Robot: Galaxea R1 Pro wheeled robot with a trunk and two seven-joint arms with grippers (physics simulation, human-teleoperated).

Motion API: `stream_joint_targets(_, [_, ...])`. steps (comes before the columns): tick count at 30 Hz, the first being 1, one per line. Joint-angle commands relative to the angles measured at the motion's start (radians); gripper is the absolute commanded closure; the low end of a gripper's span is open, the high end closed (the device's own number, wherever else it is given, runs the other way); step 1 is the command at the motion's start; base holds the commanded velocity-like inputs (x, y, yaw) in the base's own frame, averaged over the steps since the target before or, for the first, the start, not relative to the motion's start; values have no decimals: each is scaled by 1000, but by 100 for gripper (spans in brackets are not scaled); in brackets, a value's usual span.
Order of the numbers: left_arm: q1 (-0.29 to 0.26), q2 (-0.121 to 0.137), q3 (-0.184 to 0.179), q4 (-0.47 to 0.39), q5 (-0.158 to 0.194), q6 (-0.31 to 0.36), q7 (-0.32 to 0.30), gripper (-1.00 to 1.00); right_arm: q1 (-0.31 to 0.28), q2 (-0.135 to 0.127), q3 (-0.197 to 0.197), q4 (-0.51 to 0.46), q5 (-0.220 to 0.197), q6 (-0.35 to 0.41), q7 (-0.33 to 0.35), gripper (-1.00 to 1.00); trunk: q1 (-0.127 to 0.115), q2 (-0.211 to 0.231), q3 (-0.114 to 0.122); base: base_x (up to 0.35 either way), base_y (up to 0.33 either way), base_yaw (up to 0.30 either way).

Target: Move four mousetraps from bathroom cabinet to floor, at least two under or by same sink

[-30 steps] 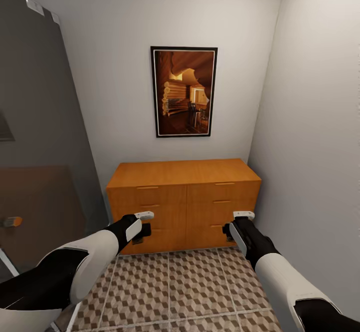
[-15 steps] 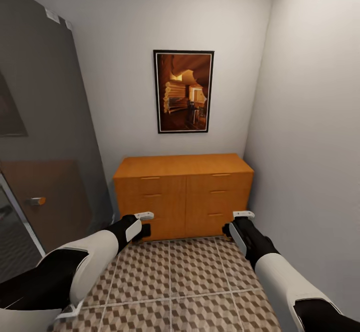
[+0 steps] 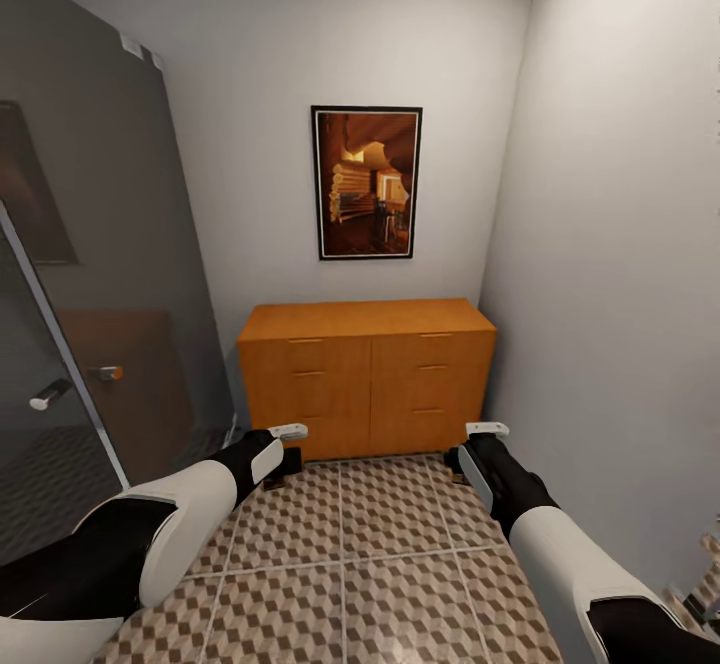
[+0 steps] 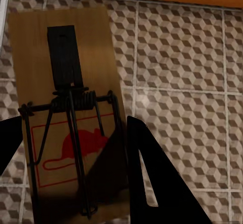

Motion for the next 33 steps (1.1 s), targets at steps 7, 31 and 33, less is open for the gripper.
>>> stream_joint_targets(7, [-1, 0, -7, -1, 9, 3, 3, 100, -1, 1, 5, 0, -8, 7, -8, 100, 0, -2, -2, -73, 0, 113])
stream_joint_targets(31, [-1, 2, -7, -1, 10, 3, 3, 100, -1, 0, 5, 0, -11, 7, -7, 100, 0, -2, -2, -2, 0, 244])
stream_joint_targets(33, [-1, 2, -7, -1, 10, 3, 3, 100, -1, 0, 5, 0, -11, 7, -7, 100, 0, -2, -2, 0, 0, 32])
